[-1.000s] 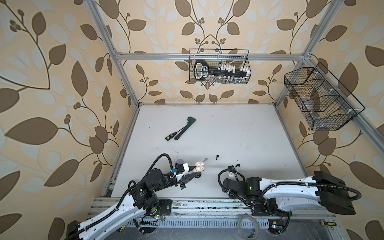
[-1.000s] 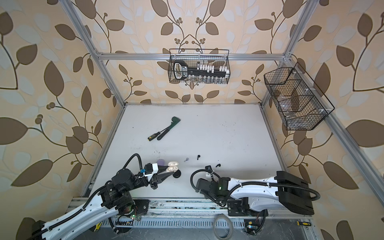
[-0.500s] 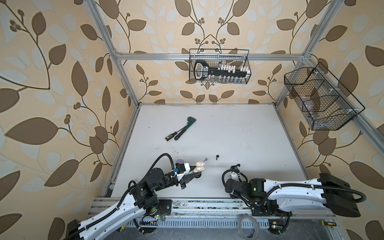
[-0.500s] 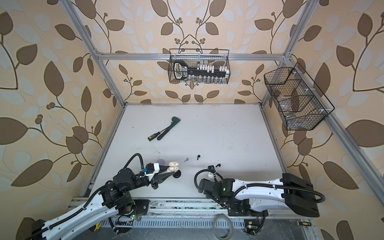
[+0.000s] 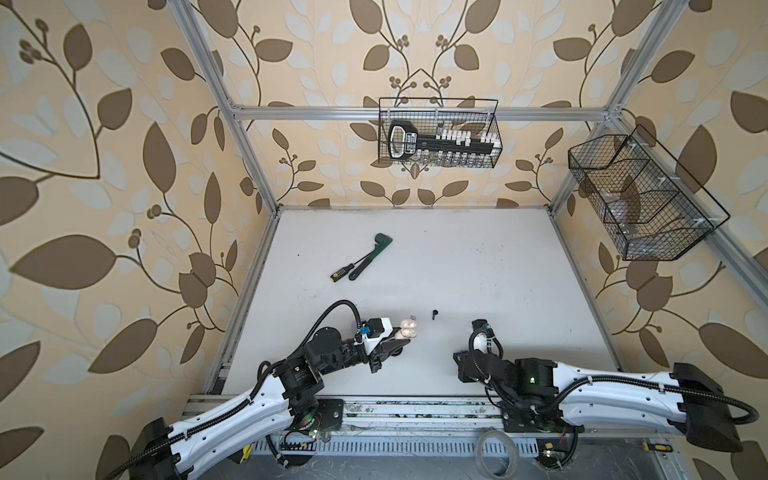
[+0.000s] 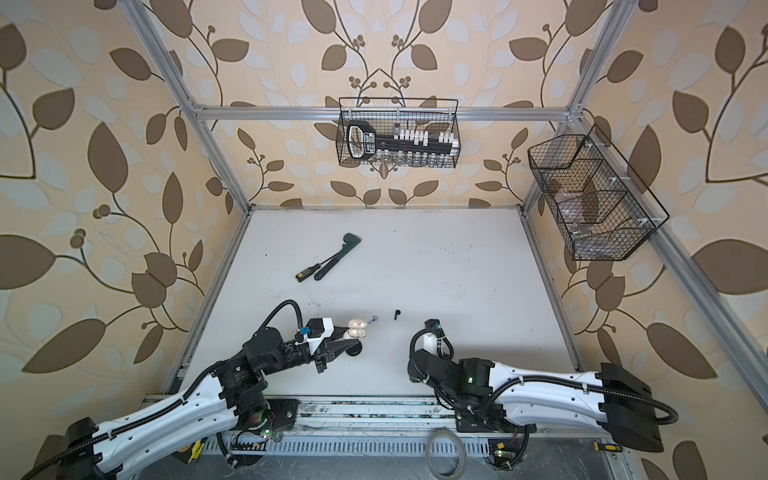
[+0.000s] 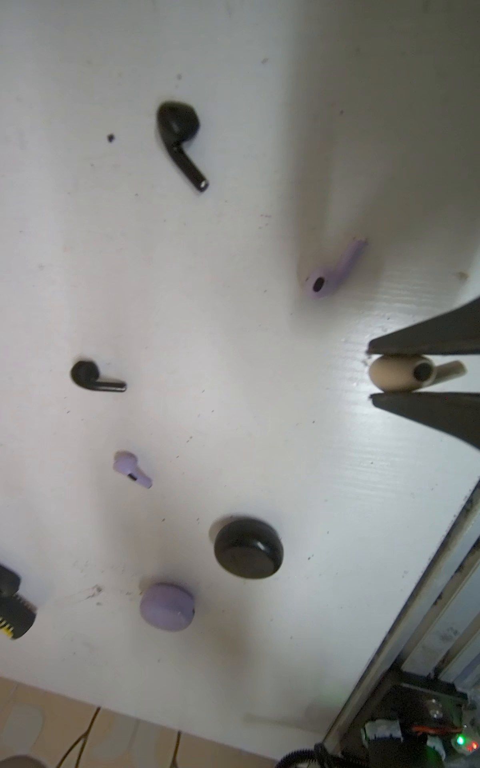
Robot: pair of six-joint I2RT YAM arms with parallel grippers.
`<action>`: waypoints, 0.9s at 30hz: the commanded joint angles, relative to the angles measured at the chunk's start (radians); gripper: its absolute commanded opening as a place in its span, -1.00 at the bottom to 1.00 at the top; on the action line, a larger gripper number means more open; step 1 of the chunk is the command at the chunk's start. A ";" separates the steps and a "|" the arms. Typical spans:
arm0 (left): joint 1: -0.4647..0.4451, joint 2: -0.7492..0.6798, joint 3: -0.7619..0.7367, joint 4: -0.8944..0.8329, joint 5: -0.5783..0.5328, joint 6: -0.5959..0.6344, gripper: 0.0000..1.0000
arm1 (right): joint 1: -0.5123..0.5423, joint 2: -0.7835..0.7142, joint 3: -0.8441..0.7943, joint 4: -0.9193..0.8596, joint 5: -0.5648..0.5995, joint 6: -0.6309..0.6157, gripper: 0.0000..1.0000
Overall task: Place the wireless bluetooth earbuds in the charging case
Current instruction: 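Close the right gripper on the cream earbud and lift it, then carry the cream earbud with the right gripper toward the case in the left gripper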
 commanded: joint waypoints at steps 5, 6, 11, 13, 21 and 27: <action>-0.008 0.050 0.037 0.236 -0.053 -0.117 -1.00 | 0.008 0.001 0.166 0.160 0.140 -0.102 -0.84; -0.008 0.050 0.039 0.248 -0.059 -0.129 -1.00 | 0.018 -0.002 0.182 0.169 0.160 -0.112 -0.85; -0.008 0.061 0.043 0.323 -0.074 -0.173 -1.00 | 0.047 -0.059 0.228 0.234 0.220 -0.162 -0.88; -0.009 0.081 0.060 0.328 -0.072 -0.184 -1.00 | 0.059 -0.084 0.234 0.282 0.239 -0.192 -0.88; -0.011 0.156 0.077 0.431 -0.049 -0.240 -1.00 | 0.105 -0.057 0.308 0.410 0.275 -0.292 -0.89; -0.016 0.157 0.082 0.447 -0.040 -0.251 -1.00 | 0.133 -0.019 0.332 0.506 0.288 -0.348 -0.90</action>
